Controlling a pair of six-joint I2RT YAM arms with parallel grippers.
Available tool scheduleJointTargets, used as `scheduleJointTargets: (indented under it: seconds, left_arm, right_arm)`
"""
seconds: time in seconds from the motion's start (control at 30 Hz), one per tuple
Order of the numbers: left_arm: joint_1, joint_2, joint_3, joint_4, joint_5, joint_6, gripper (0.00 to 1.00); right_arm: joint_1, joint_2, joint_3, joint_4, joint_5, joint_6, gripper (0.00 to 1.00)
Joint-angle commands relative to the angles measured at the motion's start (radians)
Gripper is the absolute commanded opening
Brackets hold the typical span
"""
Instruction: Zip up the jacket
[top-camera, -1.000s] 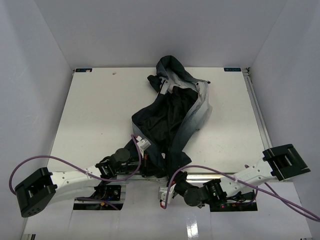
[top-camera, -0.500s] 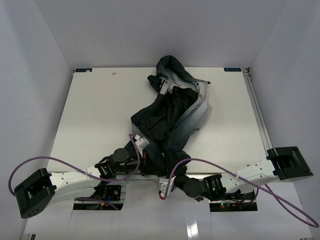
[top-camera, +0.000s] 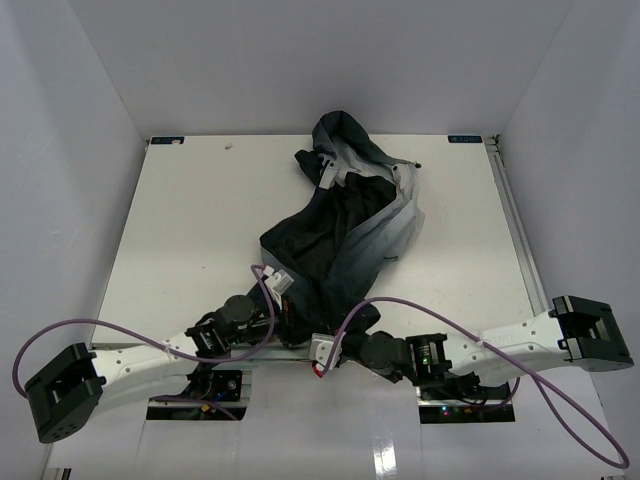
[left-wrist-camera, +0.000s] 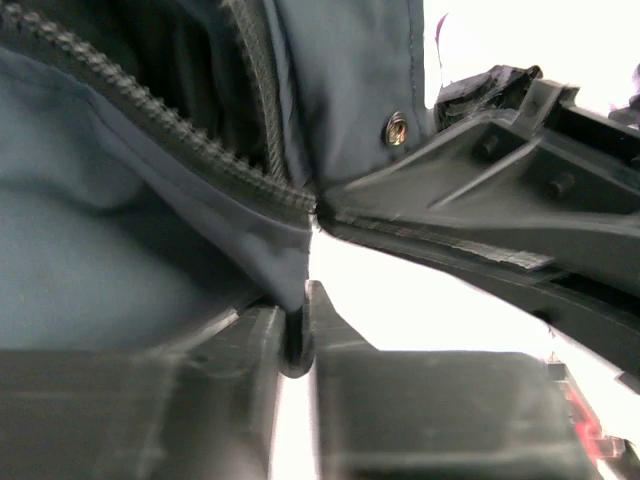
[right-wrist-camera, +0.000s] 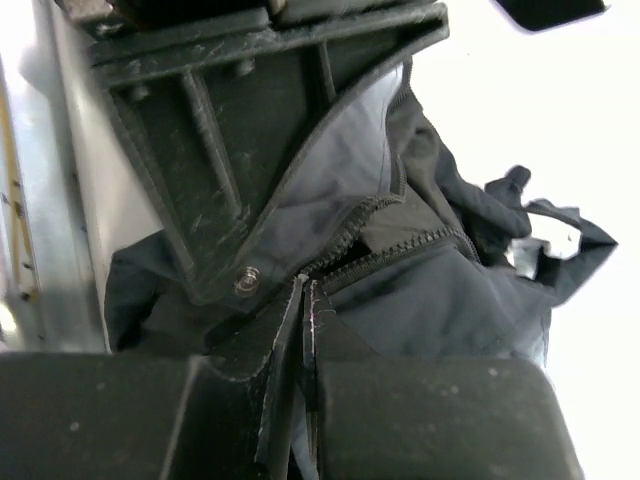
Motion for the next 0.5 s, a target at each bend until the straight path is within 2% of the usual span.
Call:
scheduleJointTargets:
  seconds: [0.0,0.07,0.13,0.27,0.47]
  left_arm:
    - [-0.022,-0.092,0.027,-0.201,-0.001,0.022,0.42]
    - [-0.022,-0.178,0.037,-0.276,-0.054,0.014,0.58]
    - [-0.022,-0.230,0.051,-0.328,-0.081,0.005,0.67]
    - [-0.022,-0.268,0.084,-0.401,-0.097,-0.015,0.68]
    - [-0.022,-0.341,0.044,-0.345,-0.093,-0.059,0.68]
  right_arm:
    - [0.012,-0.046,0.077,0.019,-0.010,0.099,0.08]
    - [0.020,-0.045,0.068,0.033,0.013,0.139,0.08]
    - [0.023,-0.042,0.077,0.036,0.025,0.170,0.08]
    - [0.028,-0.020,0.107,0.039,0.030,0.219,0.08]
    - [0.034,-0.013,0.099,0.088,0.006,0.281,0.08]
